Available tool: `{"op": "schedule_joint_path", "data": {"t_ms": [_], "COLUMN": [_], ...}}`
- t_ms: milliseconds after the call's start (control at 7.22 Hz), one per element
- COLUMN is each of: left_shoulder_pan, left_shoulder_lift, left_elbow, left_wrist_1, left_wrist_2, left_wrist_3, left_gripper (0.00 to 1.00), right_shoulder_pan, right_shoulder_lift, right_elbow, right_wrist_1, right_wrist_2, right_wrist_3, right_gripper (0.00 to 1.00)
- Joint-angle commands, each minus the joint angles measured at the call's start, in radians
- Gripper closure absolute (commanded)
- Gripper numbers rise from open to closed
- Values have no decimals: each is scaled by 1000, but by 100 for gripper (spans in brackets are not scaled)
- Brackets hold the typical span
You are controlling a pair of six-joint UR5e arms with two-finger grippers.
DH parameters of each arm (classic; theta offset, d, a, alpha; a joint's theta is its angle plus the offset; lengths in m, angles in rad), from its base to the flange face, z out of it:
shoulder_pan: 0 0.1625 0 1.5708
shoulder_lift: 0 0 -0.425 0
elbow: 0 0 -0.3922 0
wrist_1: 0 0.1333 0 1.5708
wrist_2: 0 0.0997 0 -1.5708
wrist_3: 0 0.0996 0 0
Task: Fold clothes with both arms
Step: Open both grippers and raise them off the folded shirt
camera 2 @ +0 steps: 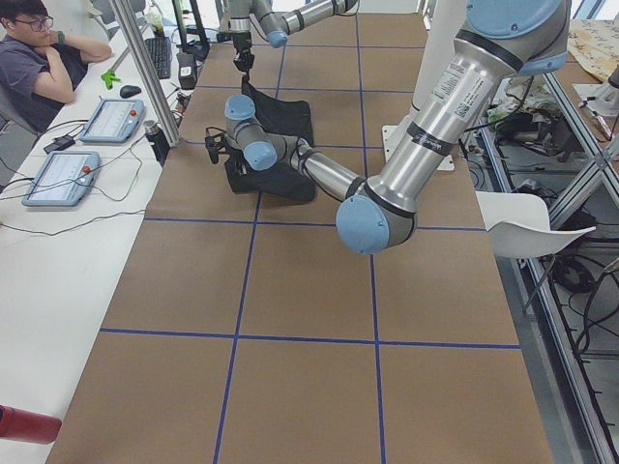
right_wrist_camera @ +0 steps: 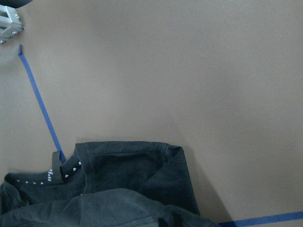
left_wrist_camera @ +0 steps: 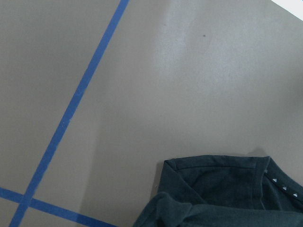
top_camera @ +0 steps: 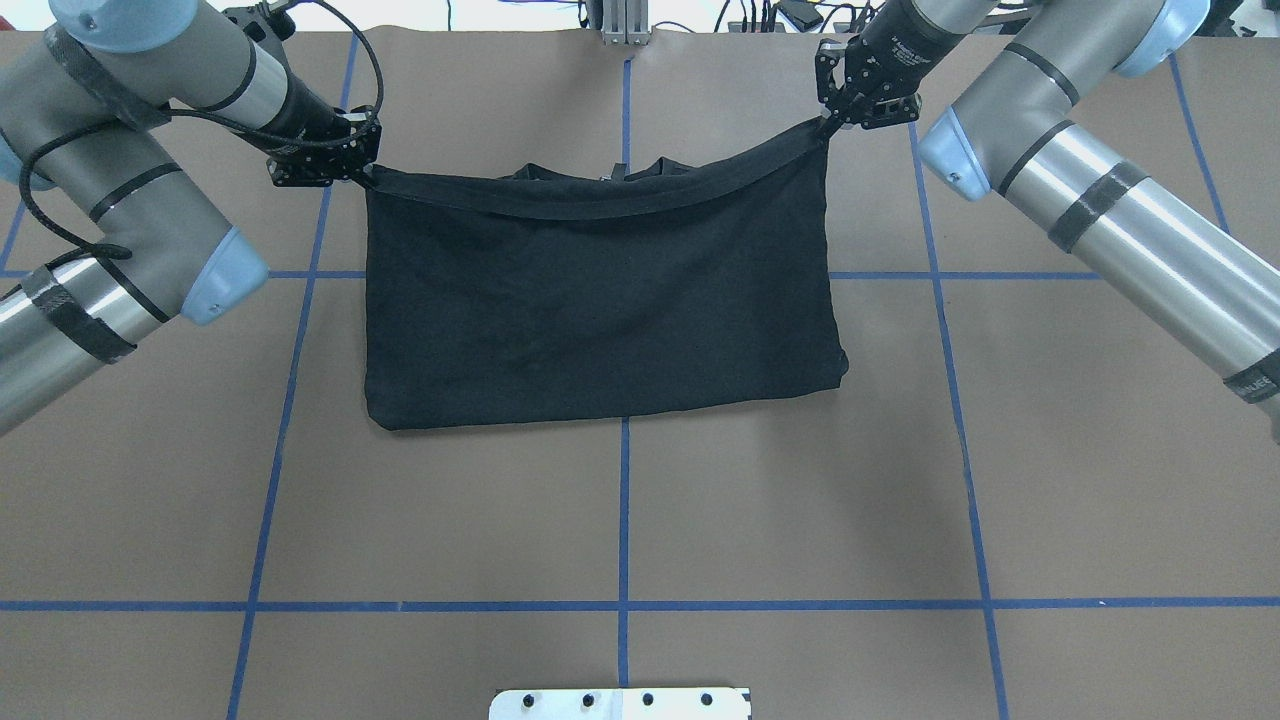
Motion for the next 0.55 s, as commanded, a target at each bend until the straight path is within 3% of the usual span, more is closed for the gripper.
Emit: {"op": "schedule_joint_path", "data": {"t_ms": [0,139,416], "left_shoulder_pan": [0,0,-15], "left_shoulder_lift": [-1,-1,-1], "left_elbow": [-3,-3,-3], "left_wrist_1": [-7,-8,-7], "left_wrist_2": [1,7,9], "left_wrist_3": [3,9,13], "left_gripper": [36,1,1], "right_shoulder_pan": [-4,-4,-1], "right_shoulder_lift": [1,-4,-7], "right_elbow": [2,4,1], "right_wrist_1": [6,6,6], "right_wrist_2": [-1,-4,-4], "right_wrist_3": [-8,-11,-13], "right_gripper": [40,1,0]}}
